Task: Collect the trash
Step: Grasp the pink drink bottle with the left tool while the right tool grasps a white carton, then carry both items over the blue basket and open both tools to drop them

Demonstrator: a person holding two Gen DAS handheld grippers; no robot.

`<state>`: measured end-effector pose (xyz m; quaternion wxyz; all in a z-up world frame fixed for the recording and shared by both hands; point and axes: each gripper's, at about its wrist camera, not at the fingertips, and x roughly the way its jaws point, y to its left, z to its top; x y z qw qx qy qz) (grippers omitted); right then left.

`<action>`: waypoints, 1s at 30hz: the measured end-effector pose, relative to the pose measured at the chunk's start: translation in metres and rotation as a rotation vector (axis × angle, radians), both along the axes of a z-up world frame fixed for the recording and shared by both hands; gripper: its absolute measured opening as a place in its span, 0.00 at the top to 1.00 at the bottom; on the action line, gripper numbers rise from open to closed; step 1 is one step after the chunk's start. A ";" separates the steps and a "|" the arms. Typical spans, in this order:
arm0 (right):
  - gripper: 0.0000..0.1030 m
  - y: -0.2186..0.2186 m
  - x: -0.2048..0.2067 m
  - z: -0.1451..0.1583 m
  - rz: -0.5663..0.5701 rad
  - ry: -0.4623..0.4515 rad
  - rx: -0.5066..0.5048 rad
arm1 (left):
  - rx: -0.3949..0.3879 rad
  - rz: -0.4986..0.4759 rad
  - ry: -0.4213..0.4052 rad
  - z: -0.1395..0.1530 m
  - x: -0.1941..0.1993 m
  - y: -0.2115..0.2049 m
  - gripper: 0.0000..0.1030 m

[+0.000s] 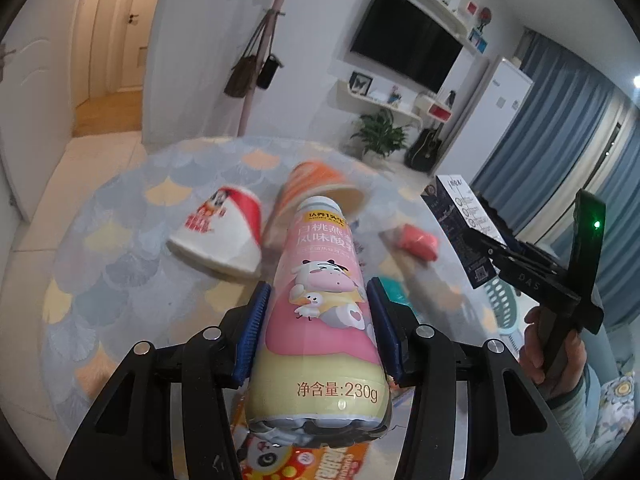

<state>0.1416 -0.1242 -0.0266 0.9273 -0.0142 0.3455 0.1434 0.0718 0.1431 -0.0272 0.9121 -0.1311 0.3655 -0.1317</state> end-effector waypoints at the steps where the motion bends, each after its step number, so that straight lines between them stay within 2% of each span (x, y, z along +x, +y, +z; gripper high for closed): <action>1: 0.52 -0.005 -0.002 0.004 -0.011 -0.006 0.010 | -0.008 -0.007 -0.010 0.003 -0.001 -0.001 0.54; 7: 0.52 -0.041 -0.013 0.022 -0.088 -0.052 0.041 | -0.020 -0.072 -0.084 0.029 0.000 -0.032 0.54; 10: 0.52 -0.064 -0.016 0.026 -0.149 -0.076 0.027 | -0.005 -0.129 -0.081 0.034 0.010 -0.056 0.54; 13: 0.52 -0.087 -0.018 0.025 -0.228 -0.101 -0.016 | 0.023 -0.187 -0.066 0.038 0.026 -0.092 0.54; 18: 0.52 -0.136 -0.015 0.013 -0.313 -0.073 0.016 | 0.059 -0.299 -0.060 0.041 0.050 -0.161 0.54; 24: 0.52 -0.192 -0.011 -0.011 -0.404 -0.017 0.062 | 0.069 -0.448 0.048 0.029 0.083 -0.245 0.54; 30: 0.52 -0.244 -0.005 -0.049 -0.522 0.080 0.075 | 0.089 -0.531 0.112 0.000 0.113 -0.311 0.54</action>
